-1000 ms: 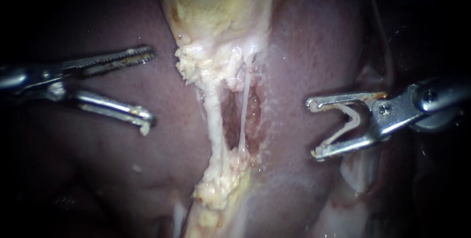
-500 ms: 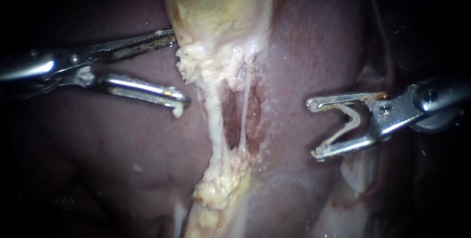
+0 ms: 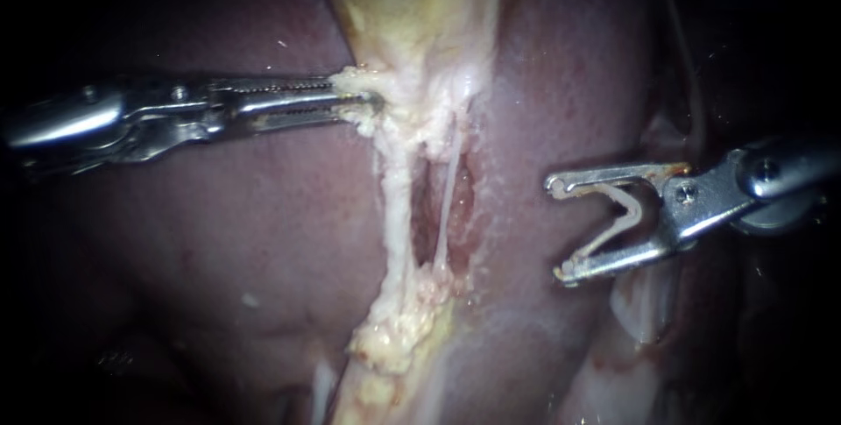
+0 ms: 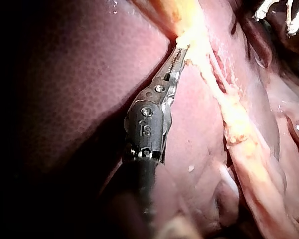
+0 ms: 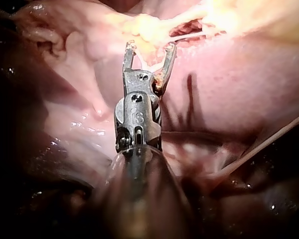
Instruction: Grabbing gallbladder
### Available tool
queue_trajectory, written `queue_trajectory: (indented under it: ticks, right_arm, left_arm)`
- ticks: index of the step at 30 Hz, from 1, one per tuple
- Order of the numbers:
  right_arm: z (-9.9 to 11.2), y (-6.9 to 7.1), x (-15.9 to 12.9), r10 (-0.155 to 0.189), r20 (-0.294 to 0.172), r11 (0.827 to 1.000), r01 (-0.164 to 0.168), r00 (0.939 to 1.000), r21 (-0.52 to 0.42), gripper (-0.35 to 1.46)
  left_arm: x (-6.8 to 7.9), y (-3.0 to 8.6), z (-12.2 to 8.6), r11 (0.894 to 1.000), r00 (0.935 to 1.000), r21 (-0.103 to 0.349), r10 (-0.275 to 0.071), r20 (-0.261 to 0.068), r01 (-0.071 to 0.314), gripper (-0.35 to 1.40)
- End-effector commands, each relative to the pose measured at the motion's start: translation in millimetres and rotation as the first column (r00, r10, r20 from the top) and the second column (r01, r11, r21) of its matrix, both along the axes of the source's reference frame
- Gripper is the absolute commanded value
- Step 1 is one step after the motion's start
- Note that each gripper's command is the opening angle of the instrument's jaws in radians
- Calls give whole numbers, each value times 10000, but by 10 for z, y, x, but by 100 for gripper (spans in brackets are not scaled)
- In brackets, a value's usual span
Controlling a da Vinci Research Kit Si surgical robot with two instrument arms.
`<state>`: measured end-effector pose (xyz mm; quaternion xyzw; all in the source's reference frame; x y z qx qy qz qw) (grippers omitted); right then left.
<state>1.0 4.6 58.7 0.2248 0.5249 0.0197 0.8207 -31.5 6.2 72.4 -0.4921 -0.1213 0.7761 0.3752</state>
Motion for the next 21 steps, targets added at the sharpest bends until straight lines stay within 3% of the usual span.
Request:
queue_trajectory:
  ticks: [1, 4, 8, 14, 17, 21]
  right_arm:
    - [0, 0, 0, 1, 1, 10000, -1, 10000, 1, 49]
    - [0, 0, 0, 0, 1, 10000, 0, 10000, 0, 49]
    - [0, 0, 0, 0, 1, 10000, 0, 10000, 1, 49]
    - [0, 0, 0, -1, 0, 10000, 1, 10000, 1, 49]
    - [0, 0, 0, -2, 0, 10000, 2, 10000, 1, 49]
    - [0, 0, 0, -2, 0, 10000, 2, 10000, 1, 49]
  left_arm:
    - [4, -2, -2, 9997, 10000, 232, 20, -59, -19, -35]
    - [12, -5, -8, 9987, 9996, 507, 113, -240, -100, -35]
    - [25, -2, -25, 9976, 9996, 675, 181, -203, -167, -35]
    - [51, 26, -74, 9941, 9994, 1032, 336, 33, -338, -35]
    - [64, 44, -99, 9944, 9982, 872, 595, 77, -600, -35]
    - [82, 63, -126, 9946, 9977, 830, 601, 325, -626, -35]
